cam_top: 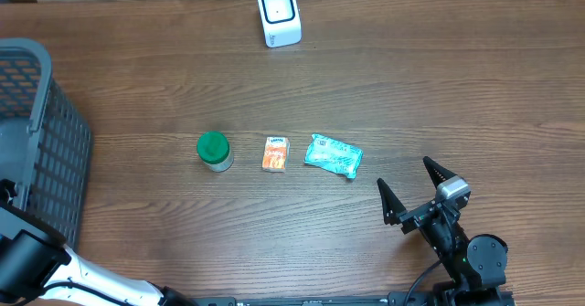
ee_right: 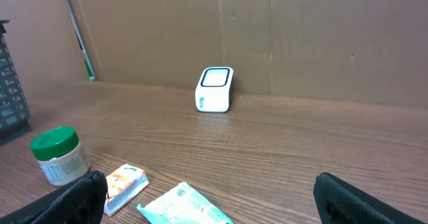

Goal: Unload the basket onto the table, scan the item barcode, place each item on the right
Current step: 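Grasp the small teal Kleenex pack with the left gripper and lift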

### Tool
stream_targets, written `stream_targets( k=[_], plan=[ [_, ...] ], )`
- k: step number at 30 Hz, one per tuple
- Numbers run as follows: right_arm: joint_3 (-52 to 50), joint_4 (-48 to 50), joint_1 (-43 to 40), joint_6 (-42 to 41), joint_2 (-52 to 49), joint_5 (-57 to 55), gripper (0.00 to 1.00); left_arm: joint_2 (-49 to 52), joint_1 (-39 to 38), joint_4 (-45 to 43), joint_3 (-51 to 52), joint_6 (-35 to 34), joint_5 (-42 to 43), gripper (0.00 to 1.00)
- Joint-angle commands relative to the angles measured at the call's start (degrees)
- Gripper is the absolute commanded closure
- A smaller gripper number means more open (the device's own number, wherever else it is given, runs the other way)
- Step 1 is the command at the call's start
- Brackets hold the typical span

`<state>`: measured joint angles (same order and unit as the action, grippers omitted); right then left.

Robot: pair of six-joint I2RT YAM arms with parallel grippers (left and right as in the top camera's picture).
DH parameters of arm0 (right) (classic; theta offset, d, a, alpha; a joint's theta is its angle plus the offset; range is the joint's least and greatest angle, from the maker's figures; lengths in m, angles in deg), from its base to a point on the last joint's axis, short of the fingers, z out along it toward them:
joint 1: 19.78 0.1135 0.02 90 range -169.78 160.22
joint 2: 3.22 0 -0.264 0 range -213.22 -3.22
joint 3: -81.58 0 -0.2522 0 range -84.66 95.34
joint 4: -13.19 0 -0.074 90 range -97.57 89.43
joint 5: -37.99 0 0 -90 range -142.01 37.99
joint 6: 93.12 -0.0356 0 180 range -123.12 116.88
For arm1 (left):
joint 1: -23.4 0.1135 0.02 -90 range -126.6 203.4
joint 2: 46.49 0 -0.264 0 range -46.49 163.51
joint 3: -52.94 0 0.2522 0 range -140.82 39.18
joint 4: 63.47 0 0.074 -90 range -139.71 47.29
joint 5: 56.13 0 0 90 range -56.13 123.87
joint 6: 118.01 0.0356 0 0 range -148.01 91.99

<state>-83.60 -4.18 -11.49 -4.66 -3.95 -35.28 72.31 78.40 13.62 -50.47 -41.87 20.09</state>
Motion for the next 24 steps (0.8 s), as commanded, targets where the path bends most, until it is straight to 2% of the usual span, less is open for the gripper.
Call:
stream_targets(
  k=[1,5,11,17,24],
  plan=[
    [-0.59,0.35,0.22,-0.39,0.57,0.28,0.00,1.40,0.09,0.55,-0.17,0.59,0.35,0.96],
    [-0.59,0.35,0.22,-0.37,0.57,0.28,0.00,1.40,0.07,4.35,-2.93,0.59,2.16,0.96],
    [-0.59,0.35,0.22,-0.39,0.57,0.28,0.00,1.38,-0.04,15.37,-14.08,0.66,9.25,0.96],
    [-0.59,0.35,0.22,-0.39,0.57,0.28,0.00,-0.50,-1.86,24.48,-26.10,1.11,11.08,0.96],
    [-0.59,0.35,0.22,-0.39,0.57,0.28,0.00,-10.23,-6.78,25.79,-30.71,1.01,12.74,0.96]
  ],
)
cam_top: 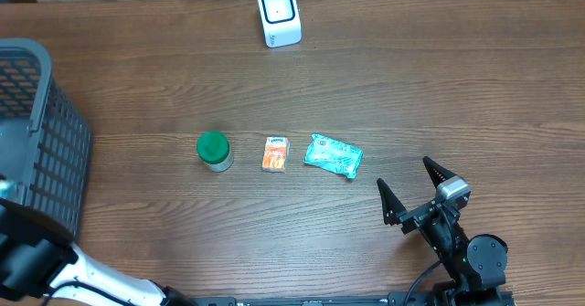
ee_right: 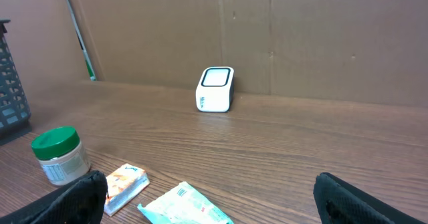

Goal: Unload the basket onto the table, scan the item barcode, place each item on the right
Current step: 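Grasp the small teal Kleenex pack with the left gripper and lift, then place the teal Kleenex pack on the table above the orange pack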

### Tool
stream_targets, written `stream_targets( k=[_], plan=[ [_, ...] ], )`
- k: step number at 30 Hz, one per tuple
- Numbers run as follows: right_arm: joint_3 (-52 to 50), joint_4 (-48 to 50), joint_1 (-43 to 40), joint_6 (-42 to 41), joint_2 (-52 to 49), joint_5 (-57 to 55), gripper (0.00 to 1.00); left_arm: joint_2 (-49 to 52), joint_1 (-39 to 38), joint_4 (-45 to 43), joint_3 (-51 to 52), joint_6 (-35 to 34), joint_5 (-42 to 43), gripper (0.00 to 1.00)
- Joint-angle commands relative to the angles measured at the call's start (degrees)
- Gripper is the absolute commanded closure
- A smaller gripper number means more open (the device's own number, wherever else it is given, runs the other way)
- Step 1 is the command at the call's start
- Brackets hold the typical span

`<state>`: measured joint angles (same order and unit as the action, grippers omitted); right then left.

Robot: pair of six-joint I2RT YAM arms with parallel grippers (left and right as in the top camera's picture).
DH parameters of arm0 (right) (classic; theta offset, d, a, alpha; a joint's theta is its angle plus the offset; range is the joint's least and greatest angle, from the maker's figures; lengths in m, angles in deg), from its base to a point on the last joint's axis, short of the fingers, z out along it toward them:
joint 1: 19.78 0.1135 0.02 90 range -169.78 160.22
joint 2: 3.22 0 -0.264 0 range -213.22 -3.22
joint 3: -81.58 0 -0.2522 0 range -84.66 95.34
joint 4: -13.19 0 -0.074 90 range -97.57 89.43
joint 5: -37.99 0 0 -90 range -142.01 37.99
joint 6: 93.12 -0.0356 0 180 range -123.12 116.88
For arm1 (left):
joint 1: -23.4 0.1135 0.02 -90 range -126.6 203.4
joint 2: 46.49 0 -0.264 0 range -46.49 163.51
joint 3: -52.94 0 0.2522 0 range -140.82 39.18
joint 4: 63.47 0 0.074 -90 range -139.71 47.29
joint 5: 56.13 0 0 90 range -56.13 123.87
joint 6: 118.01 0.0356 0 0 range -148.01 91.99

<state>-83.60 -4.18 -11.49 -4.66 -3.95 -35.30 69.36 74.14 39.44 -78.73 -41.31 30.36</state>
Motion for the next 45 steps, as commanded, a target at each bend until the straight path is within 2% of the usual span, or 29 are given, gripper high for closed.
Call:
stream_targets(
  k=[1,10,13,18,25,31,38,45],
  plan=[
    [-0.59,0.33,0.22,-0.37,0.57,0.31,0.00,-9.27,-3.43,-0.46,-2.45,0.46,3.13,0.96],
    [-0.59,0.35,0.22,-0.39,0.57,0.31,0.00,-24.48,-10.43,-4.90,-2.47,-1.66,13.03,0.96],
    [-0.59,0.35,0.22,-0.39,0.57,0.31,0.00,-28.59,-14.43,-5.70,-2.47,-1.68,16.85,0.96],
    [-0.59,0.35,0.22,-0.39,0.57,0.31,0.00,-32.20,-23.78,-4.24,-2.47,0.90,17.09,0.96],
    [-0.59,0.35,0.22,-0.39,0.57,0.31,0.00,-31.19,-40.50,1.01,-0.59,2.01,16.85,0.96],
    [-0.59,0.35,0.22,-0.39,0.57,0.31,0.00,-28.87,-54.01,0.24,6.19,1.44,14.84,0.96],
    [-0.59,0.35,0.22,-0.37,0.57,0.31,0.00,-23.91,-69.64,-8.81,19.74,-3.63,7.52,0.96],
    [-0.59,0.35,0.22,-0.37,0.57,0.31,0.00,-15.47,-76.83,-18.18,24.22,-5.60,6.82,0.96]
  ],
)
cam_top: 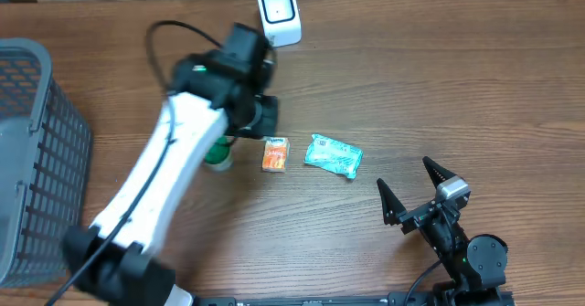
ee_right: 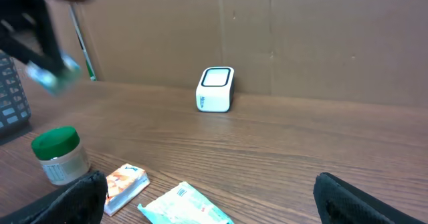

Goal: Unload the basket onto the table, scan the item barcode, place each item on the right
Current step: 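Place the teal Kleenex pack on the table above the orange pack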

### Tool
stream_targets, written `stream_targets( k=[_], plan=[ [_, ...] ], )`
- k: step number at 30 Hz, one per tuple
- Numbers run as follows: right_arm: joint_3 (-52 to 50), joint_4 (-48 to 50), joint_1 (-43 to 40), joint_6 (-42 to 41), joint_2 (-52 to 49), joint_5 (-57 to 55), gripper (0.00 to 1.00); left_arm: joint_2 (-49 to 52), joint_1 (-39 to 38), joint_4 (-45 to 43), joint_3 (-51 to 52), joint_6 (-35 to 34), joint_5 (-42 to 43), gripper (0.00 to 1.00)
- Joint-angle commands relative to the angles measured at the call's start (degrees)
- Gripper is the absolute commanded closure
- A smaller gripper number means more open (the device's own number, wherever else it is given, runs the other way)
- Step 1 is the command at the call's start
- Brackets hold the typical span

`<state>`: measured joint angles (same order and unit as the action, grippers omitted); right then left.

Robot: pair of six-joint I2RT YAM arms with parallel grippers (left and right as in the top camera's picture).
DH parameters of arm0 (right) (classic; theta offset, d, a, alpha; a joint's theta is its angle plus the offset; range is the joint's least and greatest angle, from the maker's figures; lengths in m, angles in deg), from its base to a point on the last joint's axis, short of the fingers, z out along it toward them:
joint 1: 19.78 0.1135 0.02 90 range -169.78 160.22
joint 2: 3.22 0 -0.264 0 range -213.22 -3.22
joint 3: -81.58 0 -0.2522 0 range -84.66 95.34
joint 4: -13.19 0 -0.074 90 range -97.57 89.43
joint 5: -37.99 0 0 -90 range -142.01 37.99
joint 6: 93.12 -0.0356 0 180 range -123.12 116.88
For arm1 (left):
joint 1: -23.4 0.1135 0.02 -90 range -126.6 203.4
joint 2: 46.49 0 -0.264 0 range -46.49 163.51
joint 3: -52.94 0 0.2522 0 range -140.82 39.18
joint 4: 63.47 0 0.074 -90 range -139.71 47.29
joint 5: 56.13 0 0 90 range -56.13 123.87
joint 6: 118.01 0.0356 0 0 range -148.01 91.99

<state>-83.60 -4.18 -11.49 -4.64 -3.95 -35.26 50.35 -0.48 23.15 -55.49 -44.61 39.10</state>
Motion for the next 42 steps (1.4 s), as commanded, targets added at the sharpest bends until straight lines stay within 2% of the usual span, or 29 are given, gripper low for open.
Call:
stream_targets(
  k=[1,8,12,15,20,25,27,32,38,42],
  plan=[
    [-0.59,0.35,0.22,-0.42,0.57,0.26,0.00,6.36,-3.45,-4.20,0.98,-2.29,-3.06,0.96],
    [-0.59,0.35,0.22,-0.42,0.57,0.26,0.00,14.27,-5.09,-11.98,0.98,-3.93,-5.31,0.95],
    [-0.59,0.35,0.22,-0.42,0.57,0.26,0.00,16.94,-5.07,-14.03,0.98,-4.24,-5.25,0.88],
    [-0.59,0.35,0.22,-0.42,0.57,0.26,0.00,17.79,-5.09,-14.67,0.98,-4.24,-5.20,0.79],
    [-0.59,0.35,0.22,-0.42,0.57,0.26,0.00,17.79,-5.07,-14.69,0.87,-4.22,-5.20,0.56],
    [-0.59,0.35,0.22,-0.42,0.57,0.26,0.00,17.77,-5.07,-14.14,-0.17,-4.17,-5.22,0.42],
    [-0.59,0.35,0.22,-0.42,0.57,0.26,0.00,17.73,-5.03,-12.70,-1.84,-4.15,-5.22,0.40],
    [-0.59,0.35,0.22,-0.42,0.57,0.26,0.00,17.73,-5.03,-5.29,-9.57,-2.62,-5.29,0.28],
    [-0.59,0.35,0.22,-0.42,0.57,0.26,0.00,17.68,-4.61,7.93,-23.71,-1.99,-6.16,0.27],
    [-0.59,0.35,0.22,-0.42,0.57,0.26,0.00,17.66,-3.74,17.00,-36.65,-1.77,-6.32,0.27]
  ],
)
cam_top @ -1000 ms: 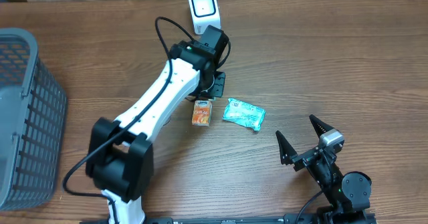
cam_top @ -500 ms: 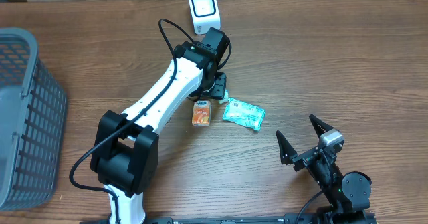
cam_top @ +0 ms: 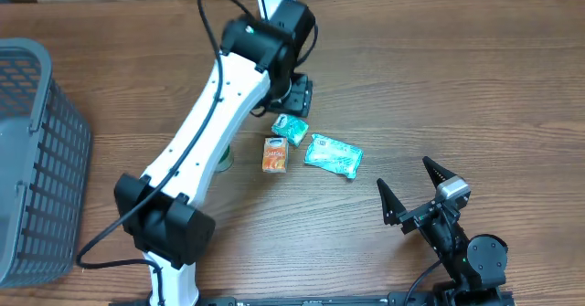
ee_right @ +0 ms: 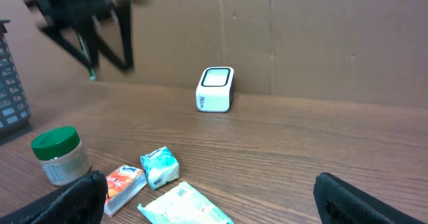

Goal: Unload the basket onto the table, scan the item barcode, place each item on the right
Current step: 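Place the teal Kleenex pack on the table above the orange pack, then move the left gripper back into the basket toward the brown pouch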

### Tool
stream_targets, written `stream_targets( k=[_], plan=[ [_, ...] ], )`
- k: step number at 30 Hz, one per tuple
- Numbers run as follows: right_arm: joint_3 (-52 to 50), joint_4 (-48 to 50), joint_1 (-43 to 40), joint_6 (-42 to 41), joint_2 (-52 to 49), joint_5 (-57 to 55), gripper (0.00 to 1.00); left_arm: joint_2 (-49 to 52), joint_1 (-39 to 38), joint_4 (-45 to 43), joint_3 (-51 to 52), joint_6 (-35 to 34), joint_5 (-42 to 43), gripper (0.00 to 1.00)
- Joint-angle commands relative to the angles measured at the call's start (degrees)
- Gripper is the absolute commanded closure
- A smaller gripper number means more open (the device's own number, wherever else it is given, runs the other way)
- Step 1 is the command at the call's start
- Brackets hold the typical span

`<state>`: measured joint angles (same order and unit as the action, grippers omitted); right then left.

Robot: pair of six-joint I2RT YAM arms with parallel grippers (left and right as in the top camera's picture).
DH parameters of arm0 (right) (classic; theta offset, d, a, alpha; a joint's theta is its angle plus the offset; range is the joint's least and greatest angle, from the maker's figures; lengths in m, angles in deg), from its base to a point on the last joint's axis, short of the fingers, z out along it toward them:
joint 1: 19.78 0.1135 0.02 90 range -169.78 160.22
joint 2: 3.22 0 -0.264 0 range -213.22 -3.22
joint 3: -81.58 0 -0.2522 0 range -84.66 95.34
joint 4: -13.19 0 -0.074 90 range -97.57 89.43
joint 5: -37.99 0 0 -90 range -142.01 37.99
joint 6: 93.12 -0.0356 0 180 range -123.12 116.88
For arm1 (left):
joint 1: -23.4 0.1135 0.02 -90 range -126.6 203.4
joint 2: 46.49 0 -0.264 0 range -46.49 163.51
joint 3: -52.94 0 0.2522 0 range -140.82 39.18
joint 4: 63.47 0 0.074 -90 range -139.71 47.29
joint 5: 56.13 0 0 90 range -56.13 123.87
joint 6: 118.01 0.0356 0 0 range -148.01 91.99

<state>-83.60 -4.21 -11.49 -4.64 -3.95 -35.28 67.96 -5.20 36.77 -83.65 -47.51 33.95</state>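
Observation:
A small teal packet (cam_top: 291, 128) (ee_right: 159, 167) lies on the table behind the orange packet (cam_top: 274, 153) (ee_right: 124, 184). My left gripper (cam_top: 294, 96) hangs just beyond it, blurred and dark in the right wrist view, with its fingers (ee_right: 124, 47) spread and nothing between them. The white scanner (ee_right: 215, 89) stands at the far edge, partly covered by the left arm in the overhead view. My right gripper (cam_top: 402, 171) (ee_right: 210, 184) rests open at the near right, holding nothing.
A flat teal pouch (cam_top: 334, 155) (ee_right: 187, 207) lies right of the orange packet. A green-lidded jar (ee_right: 59, 156) stands to the left, mostly under the left arm in the overhead view. A grey basket (cam_top: 37, 160) fills the left edge. Cardboard walls the back.
My left arm has moved right and farther back, toward the scanner. The small teal packet it held then now lies on the table by the orange packet, and the gripper is open.
At first my left arm was at the near left by the basket, and only the jar, orange packet and flat pouch lay mid-table. Then the arm reached over the jar with a teal packet in its gripper. Now that packet lies on the table.

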Motion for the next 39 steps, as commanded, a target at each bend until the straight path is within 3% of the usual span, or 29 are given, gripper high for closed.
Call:
stream_targets(
  k=[1,4,5,11,20,26,39],
  plan=[
    [-0.59,0.37,0.22,-0.42,0.57,0.28,0.00,-0.02,1.27,5.01,-11.15,1.25,-1.14,0.27],
    [-0.59,0.37,0.22,-0.42,0.57,0.28,0.00,-0.52,2.58,10.36,-20.81,1.55,-1.14,0.23],
    [-0.59,0.37,0.22,-0.42,0.57,0.28,0.00,-1.18,3.17,10.34,-22.64,3.78,0.22,0.09],
    [-0.59,0.37,0.22,-0.42,0.57,0.28,0.00,-10.56,10.10,10.34,-24.65,4.76,0.96,0.00],
    [-0.59,0.37,0.22,-0.39,0.57,0.28,0.00,-23.61,28.74,10.34,-23.98,6.29,0.22,0.00],
    [-0.59,0.37,0.22,-0.42,0.57,0.28,0.00,-29.09,44.17,10.32,-18.29,6.93,-5.14,0.00],
    [-0.59,0.37,0.22,-0.42,0.57,0.28,0.00,-25.88,64.35,8.70,-4.11,2.47,-6.64,0.00]
  ],
)
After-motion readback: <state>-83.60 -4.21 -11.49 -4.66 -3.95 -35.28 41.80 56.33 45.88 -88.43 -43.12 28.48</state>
